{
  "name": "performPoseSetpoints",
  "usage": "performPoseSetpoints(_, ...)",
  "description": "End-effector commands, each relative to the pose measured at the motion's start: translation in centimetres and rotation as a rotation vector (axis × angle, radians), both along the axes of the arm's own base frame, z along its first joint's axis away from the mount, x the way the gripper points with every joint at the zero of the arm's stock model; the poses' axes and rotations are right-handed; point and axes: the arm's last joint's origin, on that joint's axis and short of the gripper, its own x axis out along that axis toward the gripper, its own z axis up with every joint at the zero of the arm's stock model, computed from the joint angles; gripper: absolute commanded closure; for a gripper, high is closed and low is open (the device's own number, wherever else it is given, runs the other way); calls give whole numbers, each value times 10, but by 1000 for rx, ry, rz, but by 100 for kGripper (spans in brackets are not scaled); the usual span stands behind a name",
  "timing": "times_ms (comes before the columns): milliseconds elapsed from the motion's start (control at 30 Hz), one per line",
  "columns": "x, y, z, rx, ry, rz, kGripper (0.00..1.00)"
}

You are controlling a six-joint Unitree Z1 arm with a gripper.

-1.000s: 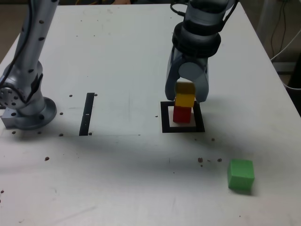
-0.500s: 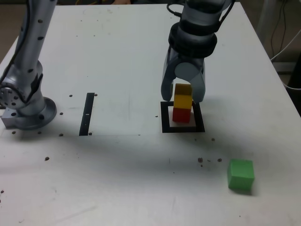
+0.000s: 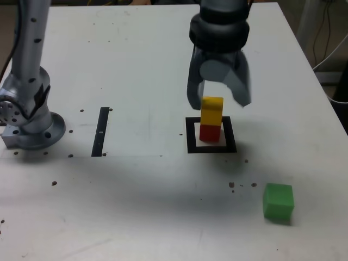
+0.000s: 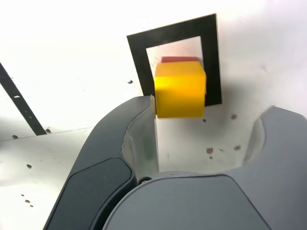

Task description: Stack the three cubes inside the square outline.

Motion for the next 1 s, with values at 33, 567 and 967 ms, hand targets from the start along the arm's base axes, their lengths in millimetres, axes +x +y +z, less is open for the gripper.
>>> performPoseSetpoints(33, -5, -8, 15, -5, -53, -12, 0)
performPoseSetpoints(567, 9, -103, 24, -36, -70, -49, 0)
performPoseSetpoints(967, 36, -162, -35, -41, 111, 56, 1)
